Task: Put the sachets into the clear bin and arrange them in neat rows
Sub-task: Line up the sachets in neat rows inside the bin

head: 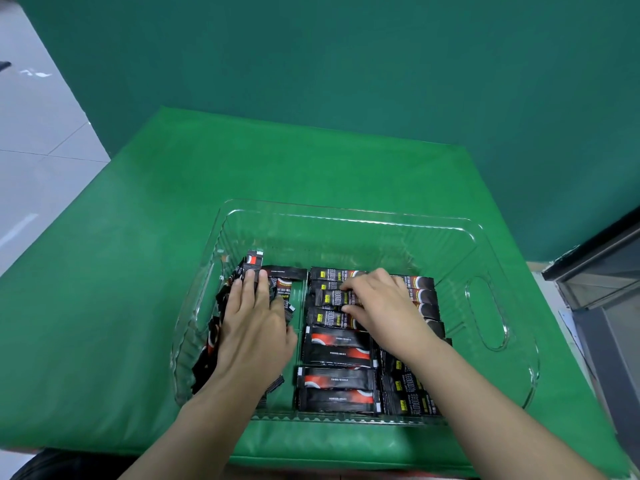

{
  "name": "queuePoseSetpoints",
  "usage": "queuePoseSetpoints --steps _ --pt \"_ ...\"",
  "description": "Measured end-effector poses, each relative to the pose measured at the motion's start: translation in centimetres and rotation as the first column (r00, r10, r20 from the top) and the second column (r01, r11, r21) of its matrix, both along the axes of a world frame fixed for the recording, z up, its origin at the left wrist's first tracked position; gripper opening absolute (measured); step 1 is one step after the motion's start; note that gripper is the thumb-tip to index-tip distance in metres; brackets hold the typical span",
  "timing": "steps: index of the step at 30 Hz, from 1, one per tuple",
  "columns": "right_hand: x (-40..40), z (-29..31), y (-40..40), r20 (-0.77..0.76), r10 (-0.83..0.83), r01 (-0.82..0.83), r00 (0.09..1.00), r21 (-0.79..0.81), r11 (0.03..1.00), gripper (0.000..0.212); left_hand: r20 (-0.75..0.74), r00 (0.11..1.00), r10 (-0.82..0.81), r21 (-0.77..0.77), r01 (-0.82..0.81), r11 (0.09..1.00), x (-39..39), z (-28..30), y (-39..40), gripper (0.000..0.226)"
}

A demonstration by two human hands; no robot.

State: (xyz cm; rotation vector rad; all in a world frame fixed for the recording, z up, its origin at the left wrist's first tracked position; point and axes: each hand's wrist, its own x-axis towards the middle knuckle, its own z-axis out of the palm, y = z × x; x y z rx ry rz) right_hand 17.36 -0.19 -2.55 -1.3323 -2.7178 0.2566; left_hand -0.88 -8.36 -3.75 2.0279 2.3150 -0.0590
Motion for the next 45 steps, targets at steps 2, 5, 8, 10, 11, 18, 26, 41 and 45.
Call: queuePoseSetpoints --steps 2,5,8,10,11,18,26,41,45 --pt "-0.3 -0.4 -0.1 0.003 0.007 -0.007 1.0 0.01 1.0 0.039 0.003 1.0 -0.004 0.007 0.004 1.0 0.0 -0.1 0.0 0.052" --pt "-0.7 -0.7 -0.1 0.009 0.017 -0.017 1.0 0.022 1.0 0.04 0.003 1.0 -0.006 0.014 0.006 1.0 0.0 -0.2 0.1 0.052" --pt "-0.7 -0.9 0.0 0.008 0.011 -0.011 1.0 0.044 0.999 0.042 0.0 1.0 0.0 0.031 0.0 1.0 0.0 -0.4 0.0 0.053" --pt "-0.6 -0.9 -0.1 0.01 0.001 -0.001 1.0 0.049 0.999 0.041 0.008 1.0 -0.016 0.066 0.015 0.998 -0.1 -0.6 -0.1 0.052" --pt "-0.5 -0.9 -0.1 0.006 -0.007 0.007 1.0 0.049 0.999 0.04 -0.001 1.0 -0.022 0.066 0.022 0.998 -0.2 -0.8 -0.1 0.051" --pt "-0.4 -0.9 0.0 0.029 -0.035 0.033 0.999 0.047 0.998 0.028 -0.018 0.997 -0.075 0.099 0.077 0.992 -0.3 -1.0 0.0 0.05" --pt "-1.0 -0.9 -0.3 -0.033 -0.03 0.032 0.999 0.072 0.997 0.021 -0.034 0.996 -0.088 0.089 0.091 0.992 -0.2 -0.9 0.0 0.05" --pt "-10.2 -0.4 2.1 0.181 0.111 -0.136 0.977 0.134 0.982 0.02 -0.001 1.0 -0.021 0.003 0.021 1.0 0.1 -0.3 0.1 0.055" --pt "-10.5 -0.5 1.9 0.226 0.116 -0.156 0.967 0.165 0.974 0.014 0.017 1.0 -0.016 0.021 0.016 1.0 0.1 -0.6 0.0 0.054"
